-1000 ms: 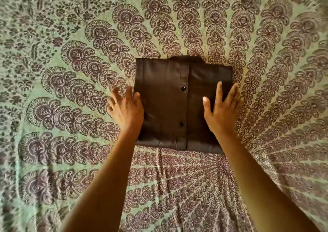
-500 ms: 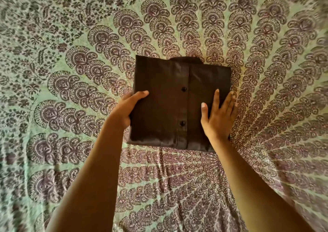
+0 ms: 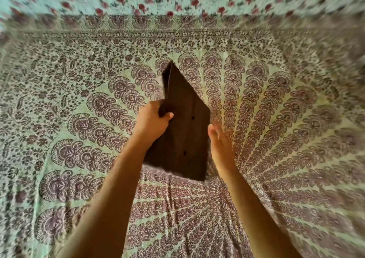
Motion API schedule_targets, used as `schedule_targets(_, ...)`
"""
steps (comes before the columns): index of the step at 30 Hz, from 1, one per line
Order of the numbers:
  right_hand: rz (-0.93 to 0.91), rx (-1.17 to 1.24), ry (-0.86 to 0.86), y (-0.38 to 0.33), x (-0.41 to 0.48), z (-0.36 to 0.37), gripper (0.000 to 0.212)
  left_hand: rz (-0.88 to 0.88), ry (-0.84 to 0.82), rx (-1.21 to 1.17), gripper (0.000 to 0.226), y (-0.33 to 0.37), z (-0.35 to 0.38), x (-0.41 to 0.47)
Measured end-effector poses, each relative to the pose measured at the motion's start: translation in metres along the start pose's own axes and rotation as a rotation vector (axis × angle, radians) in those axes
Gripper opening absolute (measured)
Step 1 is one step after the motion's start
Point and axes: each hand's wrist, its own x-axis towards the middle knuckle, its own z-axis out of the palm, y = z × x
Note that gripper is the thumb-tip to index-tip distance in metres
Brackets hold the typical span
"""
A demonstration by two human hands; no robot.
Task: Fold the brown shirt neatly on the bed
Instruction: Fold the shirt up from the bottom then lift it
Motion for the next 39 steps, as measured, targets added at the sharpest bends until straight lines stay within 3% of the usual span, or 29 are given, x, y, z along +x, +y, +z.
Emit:
schedule_targets(4,0.131,0.563,-0.205,-0.085,-0.057,0.001,0.061,0.228,0.024,0.526,0.037,0.064,-0.023,-0.063)
schedule_targets(7,0.21,0.664,-0.287,-0.118,-0.087,-0.001,0.043,0.422,0.131,0.706,0.045,0.075,-0.023,-0.117)
schedule_targets(9,0.296,0.645,-0.255,-0.128,-0.106,0.003,0.031,0.469,0.097,0.703,0.055,0.073,-0.032,-0.147)
schedule_targets(12,0.393,0.567,-0.169,-0.128,-0.132,0.007,0.03,0.461,-0.197,0.474,0.055,0.055,-0.058,-0.181)
schedule_targets(14,0.387,0.525,-0.149,-0.126,-0.153,0.005,0.026,0.275,-0.372,-0.092,0.041,0.035,-0.092,-0.194)
schedule_targets(16,0.37,0.504,-0.174,-0.125,-0.176,-0.001,0.02,0.019,-0.172,-0.565,0.026,0.0,-0.114,-0.196)
schedule_targets(18,0.332,0.45,-0.215,-0.131,-0.2,-0.006,0.018,-0.25,-0.006,-0.754,0.032,-0.042,-0.122,-0.2)
schedule_targets(22,0.271,0.444,-0.357,-0.146,-0.246,-0.028,0.031,-0.506,-0.219,-0.858,0.066,-0.083,-0.101,-0.222)
schedule_targets(25,0.267,0.504,-0.43,-0.155,-0.274,-0.042,0.032,-0.572,-0.218,-0.901,0.062,-0.082,-0.086,-0.252)
schedule_targets(29,0.263,0.498,-0.497,-0.159,-0.292,-0.057,0.022,-0.375,-0.287,-1.175,0.053,-0.049,-0.103,-0.302)
schedule_targets(32,0.267,0.466,-0.45,-0.148,-0.291,-0.075,0.02,-0.2,-0.38,-1.338,0.069,-0.025,-0.129,-0.326)
schedule_targets(34,0.261,0.421,-0.401,-0.138,-0.285,-0.087,0.018,-0.287,-0.349,-1.27,0.057,-0.035,-0.138,-0.324)
schedule_targets(37,0.257,0.372,-0.348,-0.122,-0.278,-0.1,0.028,-0.386,-0.17,-1.069,0.025,-0.038,-0.152,-0.326)
schedule_targets(39,0.221,0.39,-0.35,-0.113,-0.276,-0.103,0.027,-0.418,-0.137,-1.085,0.026,-0.027,-0.156,-0.331)
